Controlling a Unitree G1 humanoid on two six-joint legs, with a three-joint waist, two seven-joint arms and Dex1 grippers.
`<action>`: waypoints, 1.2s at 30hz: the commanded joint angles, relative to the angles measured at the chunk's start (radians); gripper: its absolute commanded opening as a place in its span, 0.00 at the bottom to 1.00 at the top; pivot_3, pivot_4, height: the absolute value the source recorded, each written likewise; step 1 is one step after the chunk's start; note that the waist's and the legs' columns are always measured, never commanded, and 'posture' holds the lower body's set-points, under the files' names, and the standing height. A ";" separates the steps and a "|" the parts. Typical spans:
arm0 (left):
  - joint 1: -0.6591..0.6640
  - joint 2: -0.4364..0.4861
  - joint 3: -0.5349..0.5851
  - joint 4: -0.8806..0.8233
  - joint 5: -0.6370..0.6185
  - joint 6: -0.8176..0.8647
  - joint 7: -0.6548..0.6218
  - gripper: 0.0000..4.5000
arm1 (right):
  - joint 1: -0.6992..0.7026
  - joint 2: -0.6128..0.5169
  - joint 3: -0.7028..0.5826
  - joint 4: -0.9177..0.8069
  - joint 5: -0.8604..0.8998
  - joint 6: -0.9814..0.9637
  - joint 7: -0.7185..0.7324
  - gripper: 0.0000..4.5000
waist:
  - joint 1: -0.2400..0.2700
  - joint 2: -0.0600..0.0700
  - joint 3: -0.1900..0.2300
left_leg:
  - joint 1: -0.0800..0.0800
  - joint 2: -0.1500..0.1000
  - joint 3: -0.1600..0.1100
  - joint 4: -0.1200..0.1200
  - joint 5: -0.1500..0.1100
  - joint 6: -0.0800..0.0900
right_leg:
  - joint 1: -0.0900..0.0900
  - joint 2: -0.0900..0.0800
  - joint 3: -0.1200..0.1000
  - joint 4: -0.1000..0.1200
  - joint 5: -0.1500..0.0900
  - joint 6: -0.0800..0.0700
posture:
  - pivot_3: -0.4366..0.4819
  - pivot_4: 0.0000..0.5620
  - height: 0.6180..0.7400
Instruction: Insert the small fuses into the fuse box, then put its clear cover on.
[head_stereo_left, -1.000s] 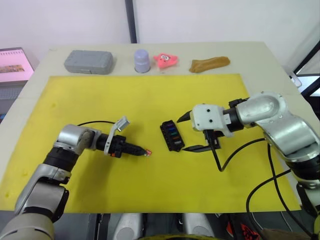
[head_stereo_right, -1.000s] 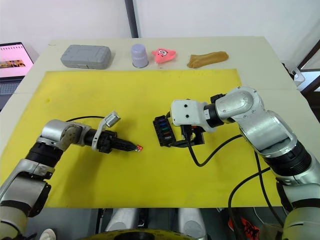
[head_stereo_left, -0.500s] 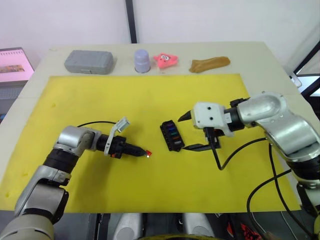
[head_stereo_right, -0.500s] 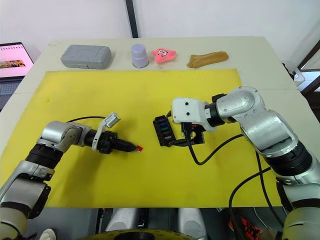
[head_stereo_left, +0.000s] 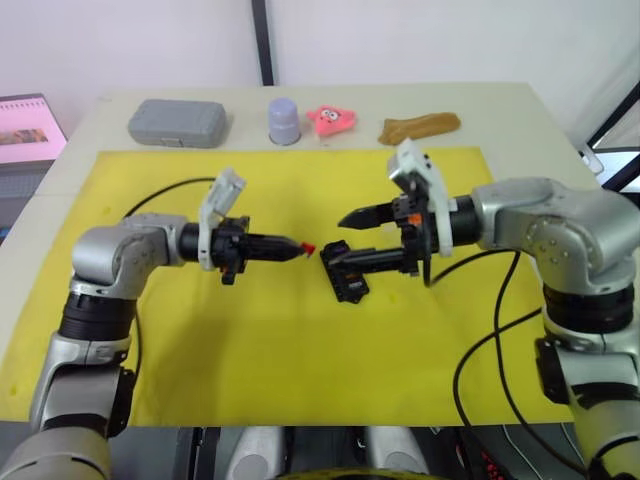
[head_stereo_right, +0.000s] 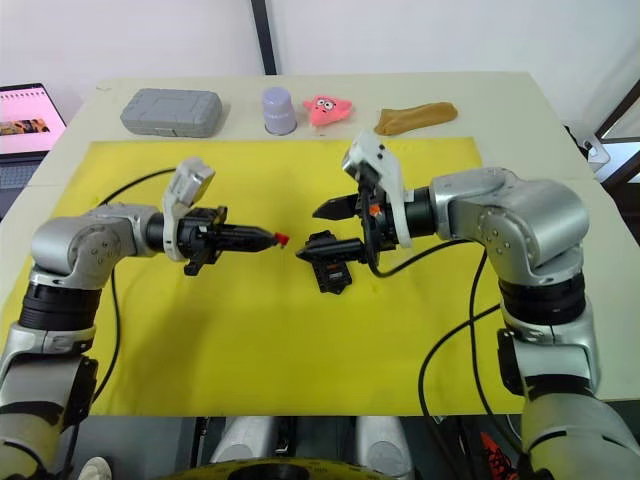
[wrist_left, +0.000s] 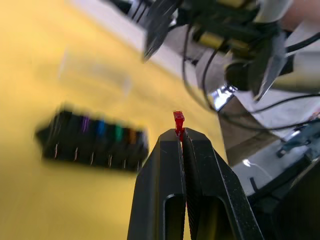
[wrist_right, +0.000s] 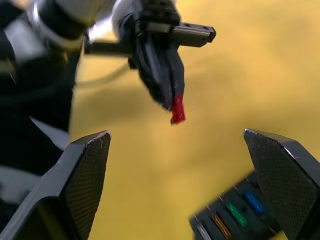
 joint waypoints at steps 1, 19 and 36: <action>-0.028 -0.007 0.038 -0.033 -0.041 -0.010 0.028 0.01 | -0.044 0.027 -0.067 0.017 0.061 0.100 -0.054 1.00 | -0.001 0.000 0.000 | 0.000 0.000 0.000 0.000 0.000 0.000 | 0.000 0.000 0.000 0.000 0.000 0.000 | 0.48 0.27 1.00; -0.035 -0.013 -0.001 -0.016 -0.032 -0.059 0.050 0.00 | -0.078 0.106 -0.137 0.048 0.171 0.194 -0.190 0.60 | -0.006 0.000 0.000 | 0.000 0.000 0.000 0.000 0.000 0.000 | -0.001 0.001 0.000 0.001 0.000 0.000 | 0.48 0.27 1.00; -0.032 0.000 0.011 -0.018 -0.047 -0.050 0.061 0.00 | -0.075 0.098 -0.116 0.046 0.201 0.166 -0.218 0.13 | -0.006 0.000 0.000 | 0.000 0.000 0.000 0.000 0.000 0.000 | -0.001 0.001 0.000 0.000 0.000 0.000 | 0.48 0.27 1.00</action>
